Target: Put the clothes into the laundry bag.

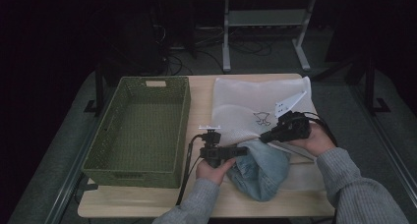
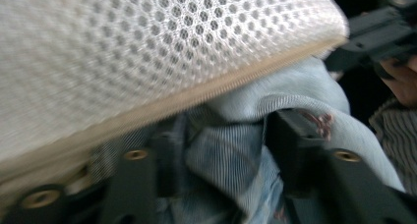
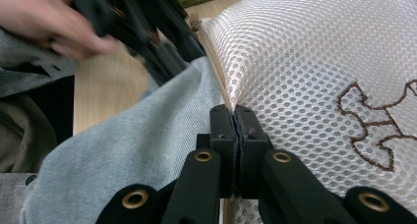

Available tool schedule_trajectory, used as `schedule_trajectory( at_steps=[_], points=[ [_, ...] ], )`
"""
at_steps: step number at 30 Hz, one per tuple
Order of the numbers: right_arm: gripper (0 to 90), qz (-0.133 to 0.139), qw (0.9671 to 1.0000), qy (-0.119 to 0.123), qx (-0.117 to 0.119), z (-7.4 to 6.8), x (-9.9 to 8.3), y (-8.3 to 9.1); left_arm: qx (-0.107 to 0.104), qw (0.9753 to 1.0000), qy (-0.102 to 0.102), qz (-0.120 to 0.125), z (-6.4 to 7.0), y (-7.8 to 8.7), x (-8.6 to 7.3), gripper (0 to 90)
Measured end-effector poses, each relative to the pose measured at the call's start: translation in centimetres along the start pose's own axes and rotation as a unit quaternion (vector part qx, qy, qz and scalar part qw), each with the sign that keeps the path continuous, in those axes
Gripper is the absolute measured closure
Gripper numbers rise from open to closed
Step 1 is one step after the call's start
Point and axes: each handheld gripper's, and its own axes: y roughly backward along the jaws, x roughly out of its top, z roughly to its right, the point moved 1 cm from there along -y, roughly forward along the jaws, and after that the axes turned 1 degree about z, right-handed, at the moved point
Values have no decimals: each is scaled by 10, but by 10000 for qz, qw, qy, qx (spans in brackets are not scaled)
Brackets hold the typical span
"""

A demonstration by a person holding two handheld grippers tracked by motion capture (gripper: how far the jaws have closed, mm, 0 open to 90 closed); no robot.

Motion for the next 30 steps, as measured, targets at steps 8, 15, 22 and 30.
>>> schedule_trajectory(
  at_steps=[8, 15, 22, 30],
  points=[
    [877, -27, 10000, -55, -14, 3, 0, -2, 129, 9971, 110, -742, -7, 6, -17, 277],
    [878, -31, 10000, -21, 15, 1, 2, -8, 54, 9935, 236, -1108, -12, -23, -29, 400],
    [878, -37, 10000, 22, 77, -1, 2, -13, -361, 9976, 349, -478, -11, -34, -28, 748],
    [879, 106, 9997, 201, 80, -14, 9, 5, -486, 9963, 389, 588, 2, -26, -7, 796]
  ],
)
